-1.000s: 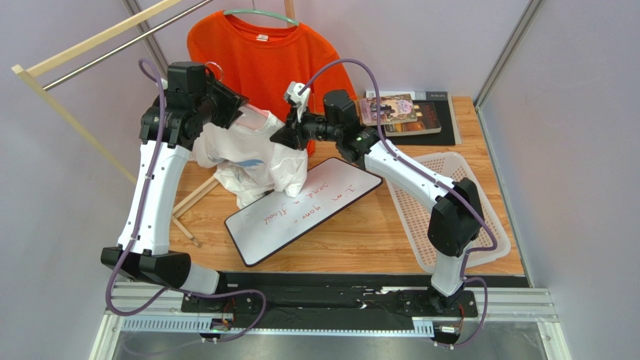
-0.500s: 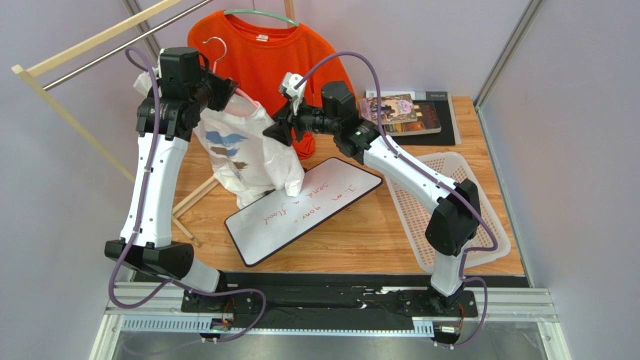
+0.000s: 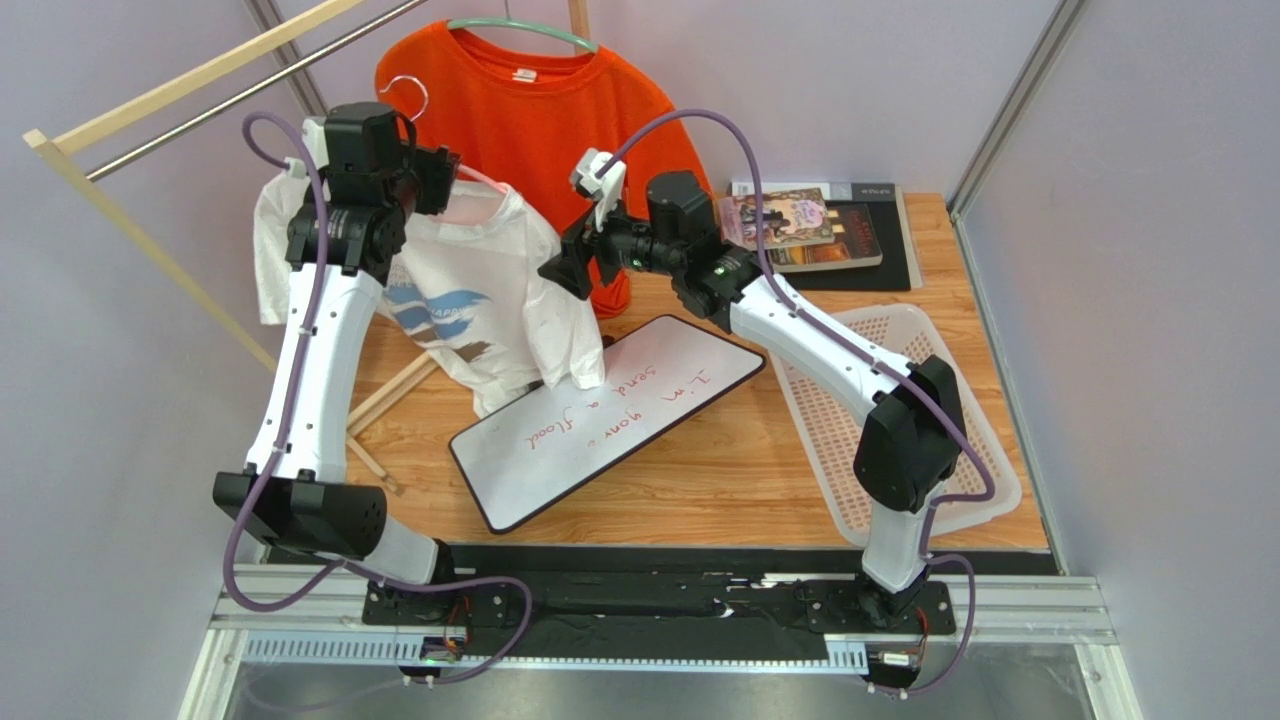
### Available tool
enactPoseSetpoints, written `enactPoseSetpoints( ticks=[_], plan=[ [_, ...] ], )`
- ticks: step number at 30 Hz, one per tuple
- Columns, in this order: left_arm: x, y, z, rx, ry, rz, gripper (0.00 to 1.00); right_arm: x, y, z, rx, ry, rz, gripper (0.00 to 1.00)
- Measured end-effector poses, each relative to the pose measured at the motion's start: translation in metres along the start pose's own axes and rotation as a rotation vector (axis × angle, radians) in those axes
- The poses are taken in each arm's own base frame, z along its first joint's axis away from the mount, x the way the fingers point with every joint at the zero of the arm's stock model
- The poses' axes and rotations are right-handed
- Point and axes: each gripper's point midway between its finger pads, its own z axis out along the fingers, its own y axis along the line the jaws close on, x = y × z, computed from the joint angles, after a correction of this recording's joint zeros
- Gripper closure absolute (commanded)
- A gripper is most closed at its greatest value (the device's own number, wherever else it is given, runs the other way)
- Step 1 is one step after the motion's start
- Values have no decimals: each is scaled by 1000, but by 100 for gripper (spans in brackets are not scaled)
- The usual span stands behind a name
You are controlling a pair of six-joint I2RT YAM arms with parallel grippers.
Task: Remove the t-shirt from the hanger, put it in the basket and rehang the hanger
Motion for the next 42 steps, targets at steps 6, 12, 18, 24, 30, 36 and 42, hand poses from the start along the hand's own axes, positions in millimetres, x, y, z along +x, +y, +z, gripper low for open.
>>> enactPoseSetpoints(
  ticks=[6,12,18,24,30,36,42],
  plan=[
    [3,14,19,-16,-5,-59,100,18,-1,0,12,39,23,54],
    [-18,-2,21,55,-43,-117,100,22,-10,6,47,54,33,64],
    [-24,-8,24,90,-41,-164,100,31,-26,17,108,73,47,93],
    [-25,-9,29,118,-44,-179,100,32,-48,21,234,55,109,100],
    [-24,9,45,102,-34,-225,100,49,-67,-8,454,-1,184,100],
    [-28,9,48,119,-35,-250,100,40,-74,-45,604,-103,290,100],
    [-45,2,49,166,-57,-290,100,30,-85,-72,669,-191,438,100]
  ],
)
